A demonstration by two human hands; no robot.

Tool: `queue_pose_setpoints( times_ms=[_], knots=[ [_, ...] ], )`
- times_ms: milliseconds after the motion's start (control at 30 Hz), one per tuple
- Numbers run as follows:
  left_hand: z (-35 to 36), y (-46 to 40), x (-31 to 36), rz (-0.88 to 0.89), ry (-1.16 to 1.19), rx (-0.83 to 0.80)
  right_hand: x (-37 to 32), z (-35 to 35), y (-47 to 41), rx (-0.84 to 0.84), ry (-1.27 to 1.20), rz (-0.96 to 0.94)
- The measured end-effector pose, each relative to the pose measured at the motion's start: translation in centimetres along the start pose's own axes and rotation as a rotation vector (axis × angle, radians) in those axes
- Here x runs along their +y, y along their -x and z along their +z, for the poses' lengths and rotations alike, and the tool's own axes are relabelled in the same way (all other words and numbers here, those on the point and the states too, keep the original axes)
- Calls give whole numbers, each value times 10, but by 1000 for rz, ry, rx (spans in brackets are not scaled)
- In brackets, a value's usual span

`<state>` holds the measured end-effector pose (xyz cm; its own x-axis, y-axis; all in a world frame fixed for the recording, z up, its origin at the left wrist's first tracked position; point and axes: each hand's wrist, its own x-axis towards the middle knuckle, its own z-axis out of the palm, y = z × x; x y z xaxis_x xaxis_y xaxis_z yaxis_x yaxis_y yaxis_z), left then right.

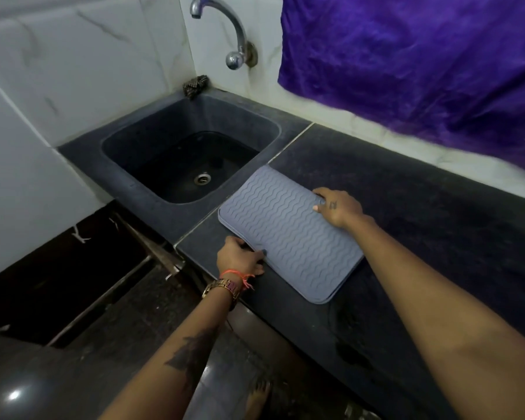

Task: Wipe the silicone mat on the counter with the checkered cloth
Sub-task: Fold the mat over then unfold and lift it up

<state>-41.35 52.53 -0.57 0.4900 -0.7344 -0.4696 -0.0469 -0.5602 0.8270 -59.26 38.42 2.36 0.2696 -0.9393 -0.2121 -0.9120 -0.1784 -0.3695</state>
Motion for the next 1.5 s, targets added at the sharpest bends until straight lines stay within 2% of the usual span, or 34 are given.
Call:
queue_pose_setpoints(
  times_ms=[67, 133, 200, 267, 333, 433, 500, 667, 767, 933, 1133, 1200, 1300, 1400, 1500],
  knots=[
    [-3, -3, 1, 68, -176, 38, 7, 5, 6, 38, -8, -37],
    [-6, -7, 1, 174, -402, 71, 12, 10, 18, 196, 6, -90],
    [-8, -14, 1, 330, -567, 59, 14, 17, 37, 404, -10, -186],
    [-12, -23, 6, 520, -728, -1, 13, 29, 62, 478, -118, -279],
    [-19, -36, 14, 661, -914, -121, 11, 42, 87, 389, -228, -307],
    [-30, -56, 30, 712, -1076, -394, 7, 59, 113, 190, -295, -295],
    [-32, -66, 42, 738, -1119, -518, 4, 65, 119, 132, -256, -291],
    [-21, -84, 59, 877, -1202, -708, -8, 70, 115, 69, -12, -209],
    [-20, -96, 68, 951, -1203, -831, -17, 68, 111, 15, 23, -145],
    [-18, -111, 71, 1191, -1224, -948, -24, 60, 110, -44, -86, -54],
    [-17, -121, 59, 1581, -1193, -928, -36, 53, 121, 85, -309, 56],
    [-20, -125, 63, 1591, -1131, -951, -40, 47, 124, 133, -366, 93],
    [-26, -136, 84, 1513, -1043, -986, -38, 28, 121, 204, -365, 131],
    [-30, -150, 112, 1352, -1023, -1017, -27, -2, 114, 302, -367, 155],
    [-28, -158, 142, 1232, -899, -989, -14, -31, 101, 409, -398, 146]
  ],
)
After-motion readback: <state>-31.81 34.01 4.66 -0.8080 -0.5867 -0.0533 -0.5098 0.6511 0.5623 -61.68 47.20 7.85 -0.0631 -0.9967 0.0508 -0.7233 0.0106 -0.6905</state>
